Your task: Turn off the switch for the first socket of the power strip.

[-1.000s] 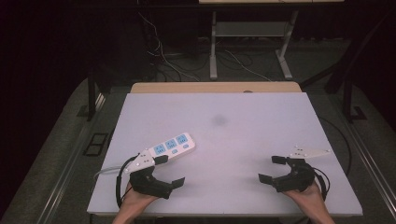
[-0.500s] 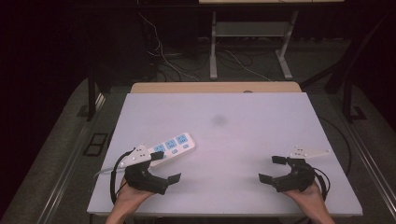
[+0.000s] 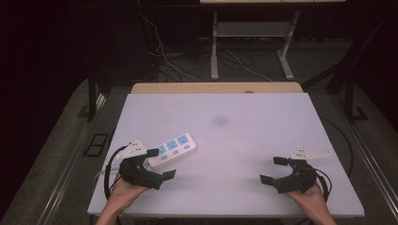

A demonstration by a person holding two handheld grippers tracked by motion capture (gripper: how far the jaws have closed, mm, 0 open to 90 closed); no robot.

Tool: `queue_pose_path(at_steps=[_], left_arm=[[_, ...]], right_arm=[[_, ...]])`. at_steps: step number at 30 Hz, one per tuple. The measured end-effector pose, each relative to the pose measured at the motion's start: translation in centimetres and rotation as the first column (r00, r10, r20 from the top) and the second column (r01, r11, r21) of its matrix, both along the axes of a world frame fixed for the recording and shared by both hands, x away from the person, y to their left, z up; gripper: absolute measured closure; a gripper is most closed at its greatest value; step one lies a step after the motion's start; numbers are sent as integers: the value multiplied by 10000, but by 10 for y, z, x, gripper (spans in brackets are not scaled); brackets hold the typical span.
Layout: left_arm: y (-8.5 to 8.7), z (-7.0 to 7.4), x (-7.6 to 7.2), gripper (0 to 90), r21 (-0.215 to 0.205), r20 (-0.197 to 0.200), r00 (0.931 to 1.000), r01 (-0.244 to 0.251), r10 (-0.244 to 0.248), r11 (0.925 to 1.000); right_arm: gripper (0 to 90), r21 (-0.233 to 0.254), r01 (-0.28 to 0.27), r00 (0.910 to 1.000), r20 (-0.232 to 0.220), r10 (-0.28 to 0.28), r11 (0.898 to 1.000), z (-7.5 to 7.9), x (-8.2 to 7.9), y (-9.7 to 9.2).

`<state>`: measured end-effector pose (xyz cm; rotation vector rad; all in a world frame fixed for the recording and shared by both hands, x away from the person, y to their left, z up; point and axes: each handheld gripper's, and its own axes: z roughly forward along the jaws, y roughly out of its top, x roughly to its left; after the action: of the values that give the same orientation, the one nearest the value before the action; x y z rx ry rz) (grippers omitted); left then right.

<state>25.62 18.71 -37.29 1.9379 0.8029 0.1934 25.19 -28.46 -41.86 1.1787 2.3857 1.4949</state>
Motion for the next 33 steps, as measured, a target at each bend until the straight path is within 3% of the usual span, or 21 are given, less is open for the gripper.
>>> queue_pose_path(at_steps=[11, 21, 33], left_arm=[[8, 5, 8, 0, 148, -110, 9999, -98, 100, 9998], [14, 15, 20, 0, 687, -131, 9998, -116, 126, 9976], [21, 18, 28, 0, 923, -243, 9994, -214, 237, 9955]], right_arm=[[7, -4, -40, 10000, -18, 40, 10000, 0, 0, 0], [7, -8, -38, 10000, -3, 38, 10000, -1, 0, 0], [7, -41, -54, 10000, -21, 54, 10000, -1, 0, 1]])
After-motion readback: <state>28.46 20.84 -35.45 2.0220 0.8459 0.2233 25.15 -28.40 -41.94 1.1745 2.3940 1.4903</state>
